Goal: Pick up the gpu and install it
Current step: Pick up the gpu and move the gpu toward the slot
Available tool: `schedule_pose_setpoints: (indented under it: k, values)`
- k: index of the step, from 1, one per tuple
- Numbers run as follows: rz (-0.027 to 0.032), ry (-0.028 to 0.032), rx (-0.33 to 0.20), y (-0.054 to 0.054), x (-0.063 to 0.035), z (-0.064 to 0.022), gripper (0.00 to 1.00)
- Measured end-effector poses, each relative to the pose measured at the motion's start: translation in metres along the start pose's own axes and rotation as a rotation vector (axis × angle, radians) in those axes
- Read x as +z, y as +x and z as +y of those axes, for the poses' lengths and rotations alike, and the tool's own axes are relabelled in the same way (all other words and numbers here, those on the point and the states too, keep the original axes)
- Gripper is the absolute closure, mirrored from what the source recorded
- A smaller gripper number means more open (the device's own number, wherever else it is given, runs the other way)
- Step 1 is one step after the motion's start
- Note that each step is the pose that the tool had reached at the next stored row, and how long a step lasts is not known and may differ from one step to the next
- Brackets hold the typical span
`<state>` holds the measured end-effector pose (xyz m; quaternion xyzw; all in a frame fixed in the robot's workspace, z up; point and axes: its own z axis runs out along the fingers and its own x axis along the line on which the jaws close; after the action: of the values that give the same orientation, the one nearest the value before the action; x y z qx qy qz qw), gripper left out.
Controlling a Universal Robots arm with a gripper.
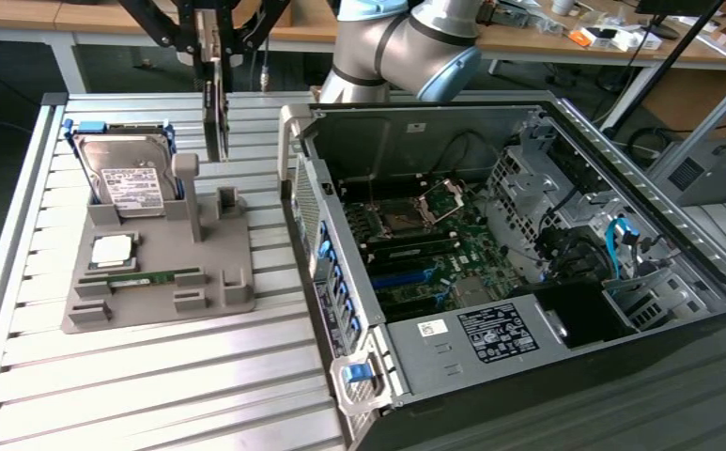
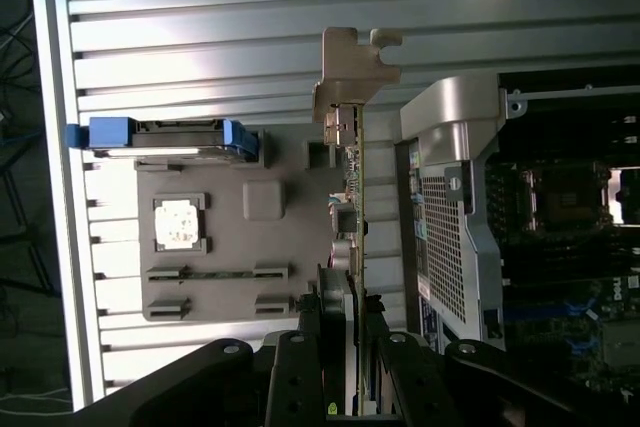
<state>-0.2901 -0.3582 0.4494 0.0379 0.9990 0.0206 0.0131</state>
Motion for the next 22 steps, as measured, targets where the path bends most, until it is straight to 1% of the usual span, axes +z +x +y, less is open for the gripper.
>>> schedule_pose_setpoints:
  k: [22]
  values:
    - [0.0000,0.0000,0.000,0.000,-0.0143,0.0006,0.73]
